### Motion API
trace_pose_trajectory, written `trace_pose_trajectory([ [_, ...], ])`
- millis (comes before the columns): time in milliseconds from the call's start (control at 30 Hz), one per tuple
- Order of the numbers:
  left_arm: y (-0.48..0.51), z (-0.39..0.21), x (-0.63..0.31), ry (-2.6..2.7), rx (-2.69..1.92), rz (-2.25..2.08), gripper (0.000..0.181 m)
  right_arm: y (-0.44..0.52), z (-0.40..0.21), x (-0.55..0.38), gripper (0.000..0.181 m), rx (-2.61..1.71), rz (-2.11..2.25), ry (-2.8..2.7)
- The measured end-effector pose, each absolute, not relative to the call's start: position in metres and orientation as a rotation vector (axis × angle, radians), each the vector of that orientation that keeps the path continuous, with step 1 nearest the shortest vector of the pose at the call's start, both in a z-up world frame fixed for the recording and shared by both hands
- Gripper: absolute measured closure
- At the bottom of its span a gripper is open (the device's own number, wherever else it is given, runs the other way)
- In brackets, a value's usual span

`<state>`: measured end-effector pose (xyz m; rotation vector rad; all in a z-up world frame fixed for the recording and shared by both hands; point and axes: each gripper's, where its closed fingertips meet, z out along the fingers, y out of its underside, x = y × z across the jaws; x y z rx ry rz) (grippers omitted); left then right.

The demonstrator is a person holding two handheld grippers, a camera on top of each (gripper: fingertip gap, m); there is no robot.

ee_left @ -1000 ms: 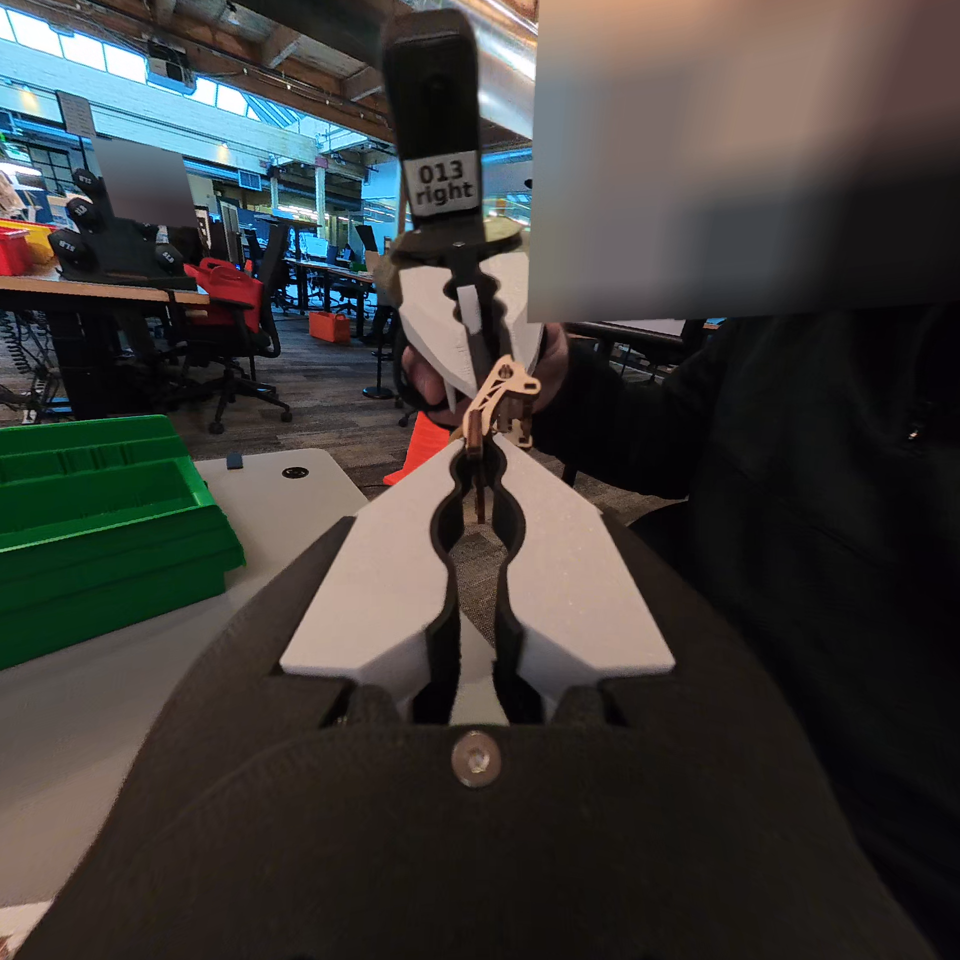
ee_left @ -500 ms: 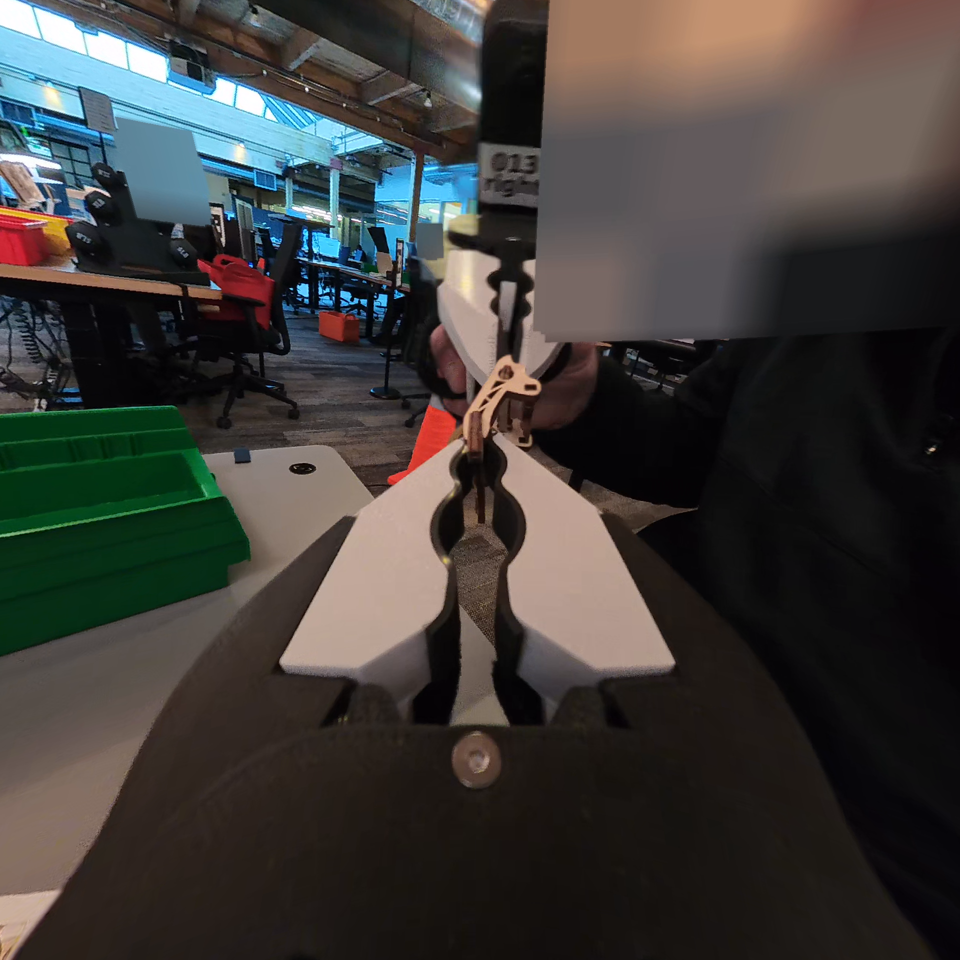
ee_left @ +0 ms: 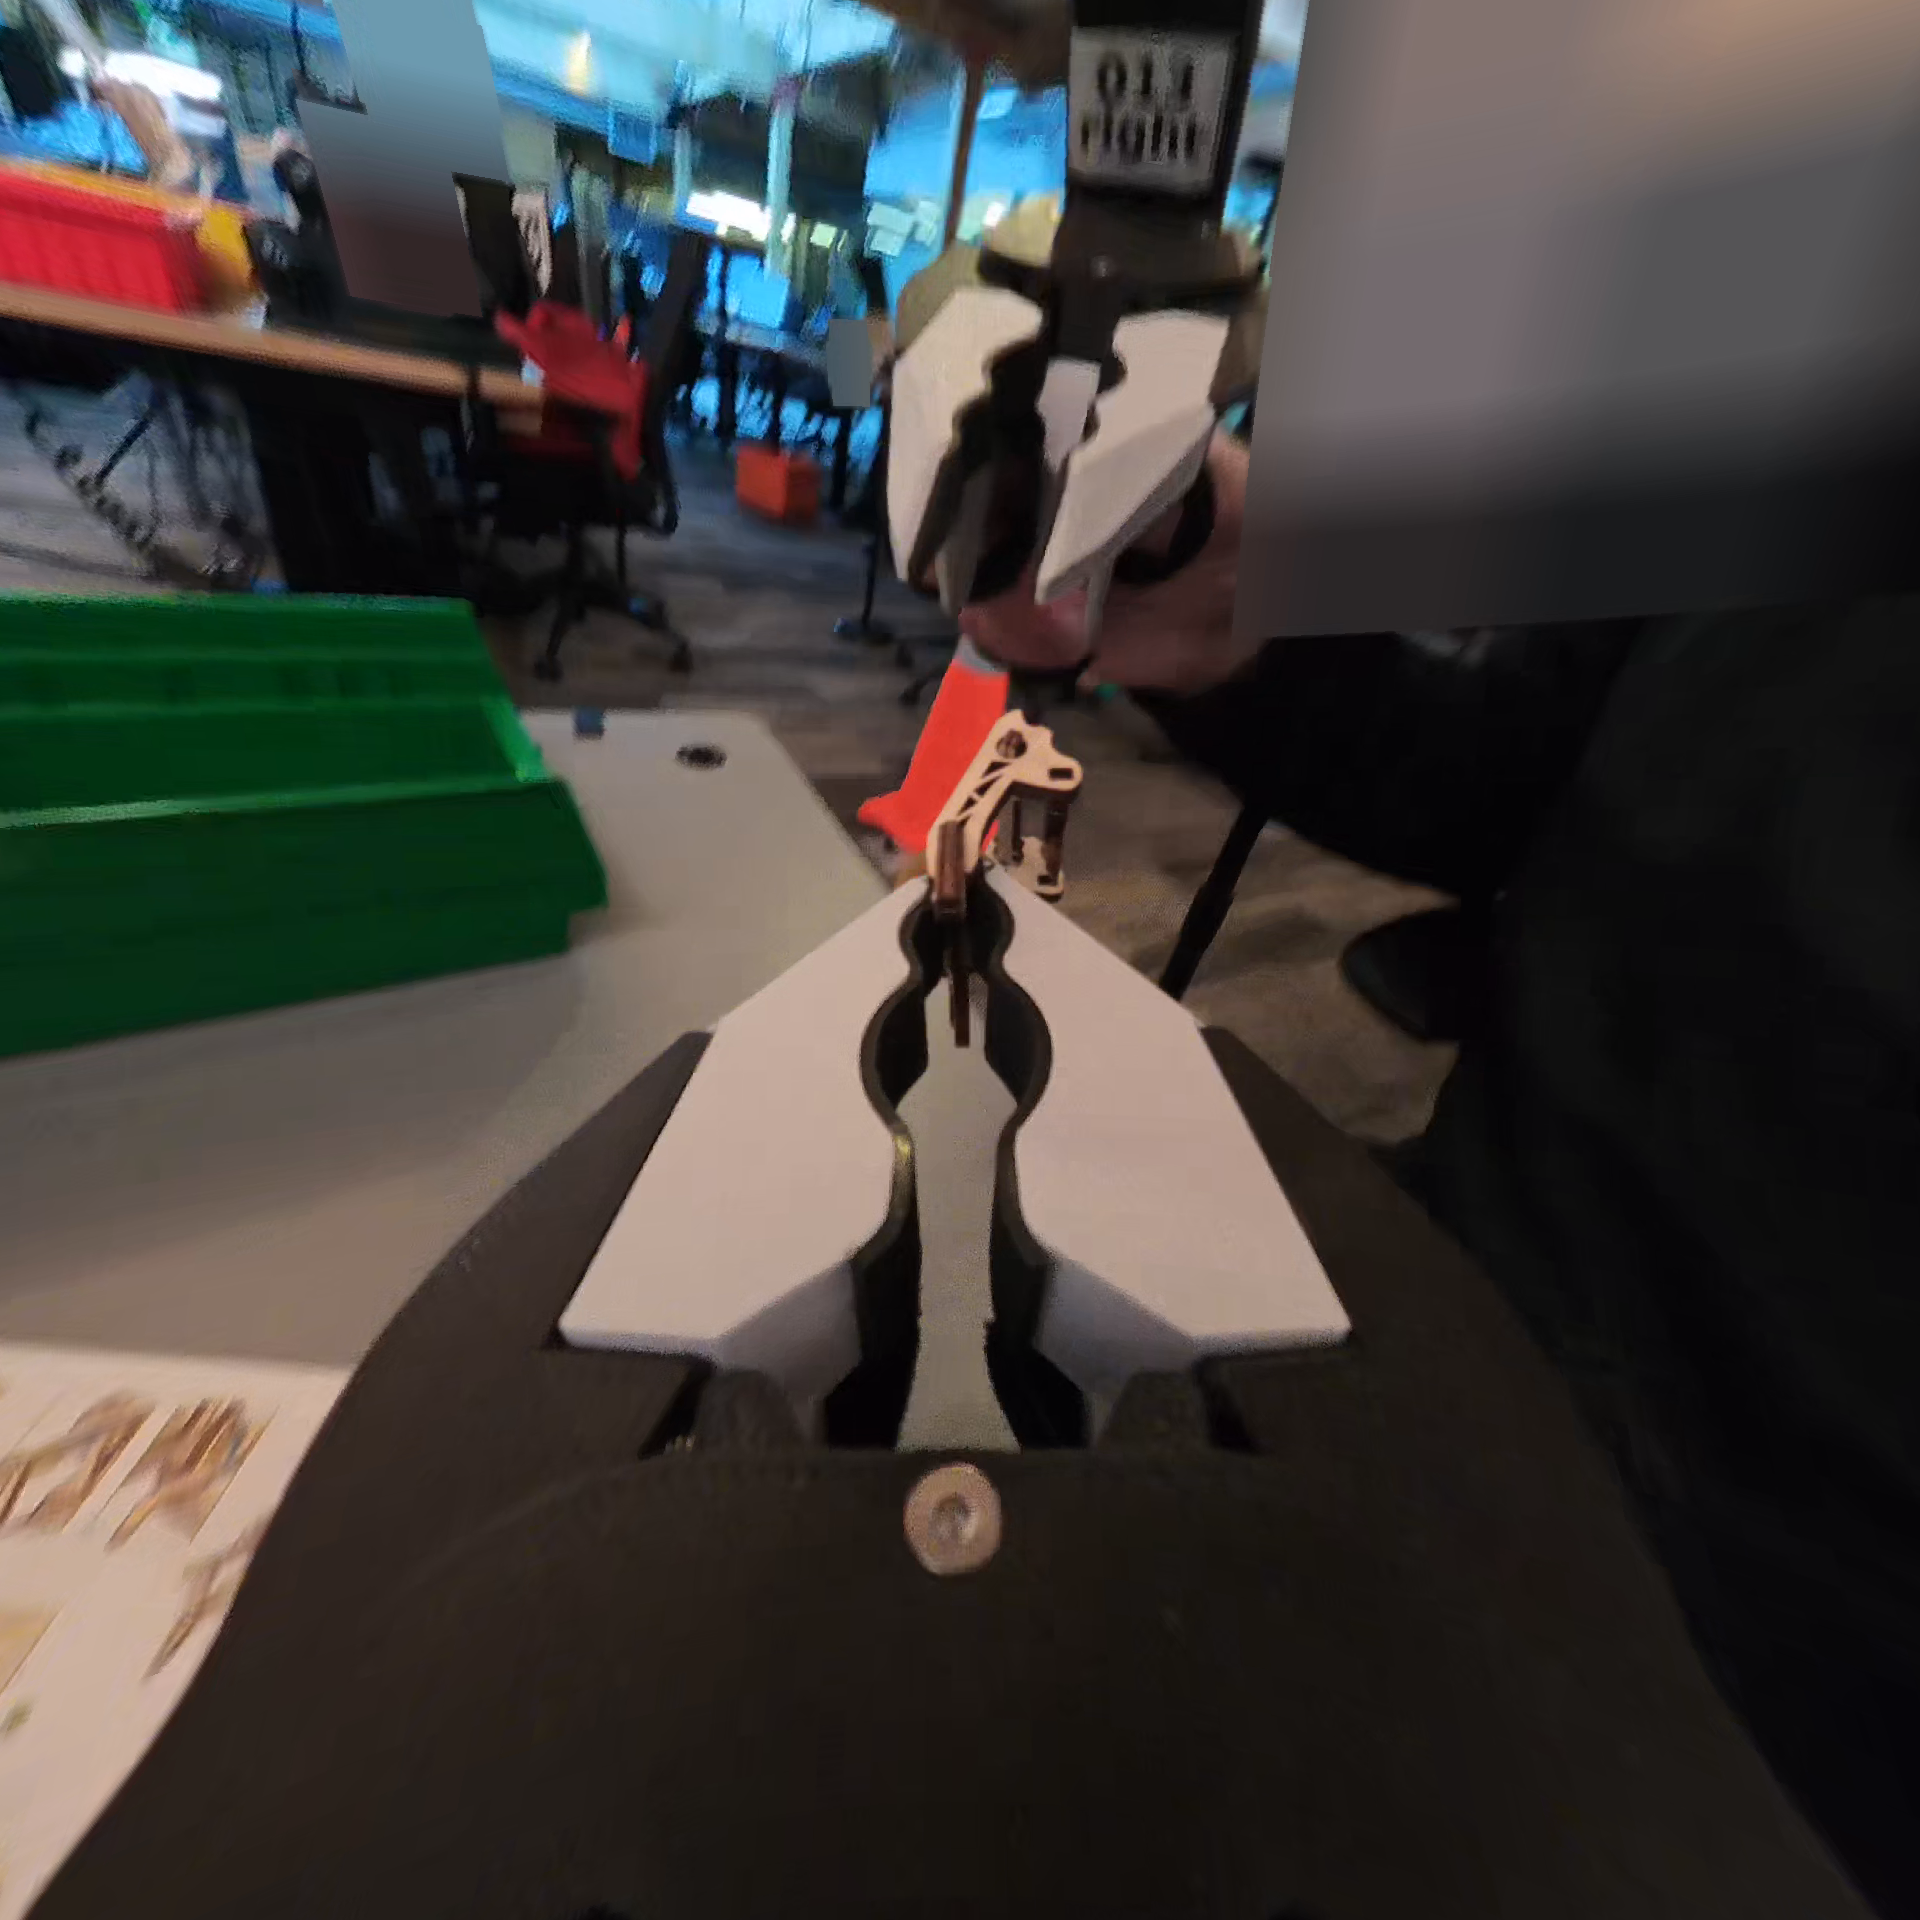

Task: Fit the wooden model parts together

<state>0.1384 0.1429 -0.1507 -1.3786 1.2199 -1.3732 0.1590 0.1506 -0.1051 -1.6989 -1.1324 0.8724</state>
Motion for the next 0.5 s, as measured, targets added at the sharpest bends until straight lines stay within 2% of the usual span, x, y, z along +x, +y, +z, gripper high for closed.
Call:
trace_pose_trajectory([
  [200,0.167,-0.231,0.109,1.37,-1.687,-1.058,0.18,0.16,-0.157,0.147,0.162,-1.808,1.092,-1.13],
  [500,0.185,-0.287,0.102,1.584,-1.844,-0.834,0.181,0.179,-0.23,0.114,0.157,-1.932,1.221,-1.149],
])
